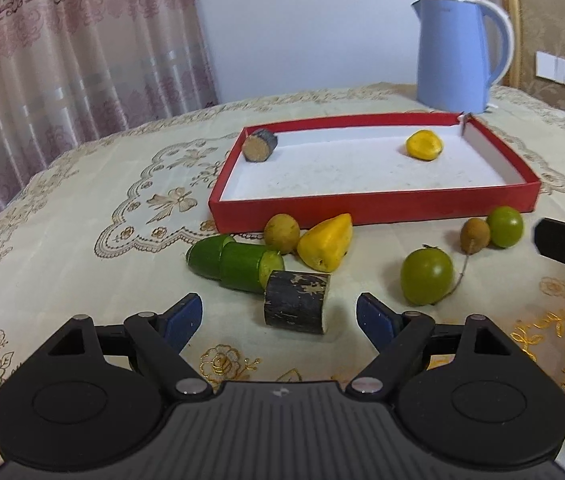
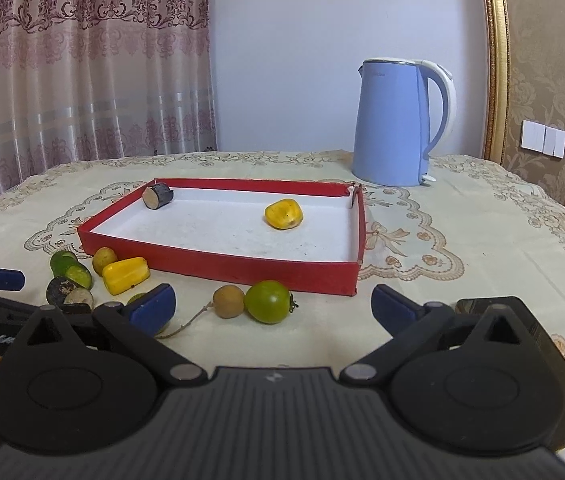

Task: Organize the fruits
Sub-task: 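Move the left gripper toward the second dark log piece beside the cucumber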

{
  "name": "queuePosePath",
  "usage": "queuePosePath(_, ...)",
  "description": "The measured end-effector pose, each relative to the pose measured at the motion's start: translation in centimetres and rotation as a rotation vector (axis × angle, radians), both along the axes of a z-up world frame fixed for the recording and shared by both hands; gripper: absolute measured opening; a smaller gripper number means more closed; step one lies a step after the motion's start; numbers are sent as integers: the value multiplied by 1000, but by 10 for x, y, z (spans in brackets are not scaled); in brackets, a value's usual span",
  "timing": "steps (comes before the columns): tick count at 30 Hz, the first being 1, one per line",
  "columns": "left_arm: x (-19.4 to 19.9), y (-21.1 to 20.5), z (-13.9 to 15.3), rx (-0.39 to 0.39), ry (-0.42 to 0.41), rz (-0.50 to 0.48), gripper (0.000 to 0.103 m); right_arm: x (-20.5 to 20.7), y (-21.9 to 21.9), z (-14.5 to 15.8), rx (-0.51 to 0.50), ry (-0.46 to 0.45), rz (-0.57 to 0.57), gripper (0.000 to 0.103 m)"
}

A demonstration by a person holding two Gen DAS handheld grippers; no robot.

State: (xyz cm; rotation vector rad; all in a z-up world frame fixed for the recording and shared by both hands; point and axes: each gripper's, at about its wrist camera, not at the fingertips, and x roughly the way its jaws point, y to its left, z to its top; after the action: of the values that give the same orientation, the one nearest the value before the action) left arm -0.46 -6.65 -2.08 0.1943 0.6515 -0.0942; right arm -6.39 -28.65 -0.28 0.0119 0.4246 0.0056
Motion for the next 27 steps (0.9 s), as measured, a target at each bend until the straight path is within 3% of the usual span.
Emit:
queuePosePath(10, 10, 1, -3, 1, 24, 64, 85, -4, -4, 0, 16, -7, -10, 103)
queuePosePath(27, 15, 3, -4, -44, 48, 75, 85, -6, -3, -2, 28, -5, -17, 103)
